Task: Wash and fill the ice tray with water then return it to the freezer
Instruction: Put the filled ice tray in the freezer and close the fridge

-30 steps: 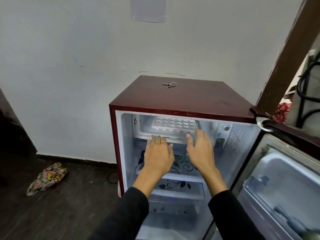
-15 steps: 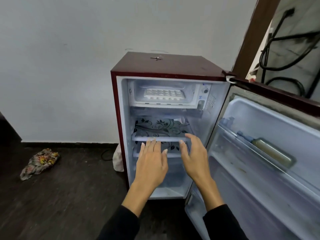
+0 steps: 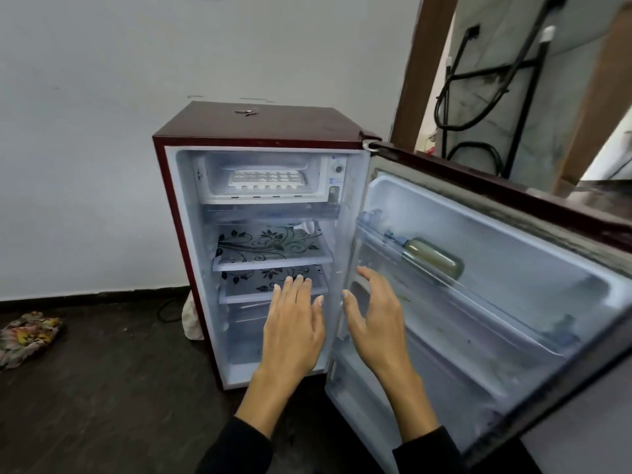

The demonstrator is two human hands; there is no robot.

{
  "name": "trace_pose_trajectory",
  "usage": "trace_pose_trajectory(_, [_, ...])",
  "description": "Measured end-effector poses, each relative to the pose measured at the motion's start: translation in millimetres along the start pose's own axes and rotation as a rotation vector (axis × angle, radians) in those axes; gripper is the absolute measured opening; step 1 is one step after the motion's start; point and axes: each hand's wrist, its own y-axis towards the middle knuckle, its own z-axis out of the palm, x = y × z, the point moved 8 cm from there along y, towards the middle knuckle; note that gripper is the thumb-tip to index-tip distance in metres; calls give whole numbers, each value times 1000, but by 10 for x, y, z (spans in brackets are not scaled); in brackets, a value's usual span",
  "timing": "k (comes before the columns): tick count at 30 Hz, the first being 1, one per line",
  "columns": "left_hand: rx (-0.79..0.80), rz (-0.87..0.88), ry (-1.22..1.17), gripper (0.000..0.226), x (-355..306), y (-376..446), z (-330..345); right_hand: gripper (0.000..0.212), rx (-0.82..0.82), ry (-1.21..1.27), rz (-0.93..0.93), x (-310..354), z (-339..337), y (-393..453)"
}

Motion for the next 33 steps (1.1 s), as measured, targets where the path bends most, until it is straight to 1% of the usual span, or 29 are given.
trace_pose_trajectory(3, [-30,54,-54,67,-463,-21,117,40,-87,9,-25,-82,-508,5])
trace_pose_trajectory(5, [-27,96,-98,73,-790,-26,228,39,-169,9,-33,-167,-908,-1])
trace_pose_trajectory(9, [-25,170,-154,67,-1431,-32,464,39,-422,17,-19,-448,-1773,-90])
trace_pose_trajectory(12, [-5,234,-205,62,-1923,-97,614,35,-645,15,9,-740,-2383,-194])
trace_pose_trajectory(14, [22,269,-231,57,-2186,-147,722,36,-771,27,75,-1013,-2737,-247])
trace_pose_trajectory(16, [43,290,-243,59,-2387,-189,827,41,-853,39,159,-1315,-3024,-257])
trace_pose_trajectory(20, [70,324,-233,63,-2739,-259,1000,39,-894,213,353,-1802,-3314,-159])
trace_pose_trajectory(25, [127,346,-208,68,-3003,-308,1201,43,-834,372,474,-2137,-3273,15])
trace_pose_trajectory(28, [123,345,-198,68,-3057,-362,1252,46,-776,446,484,-2174,-3207,54])
trace_pose_trajectory(33, [96,333,-198,65,-3066,-460,1226,49,-779,436,464,-2090,-3175,-45])
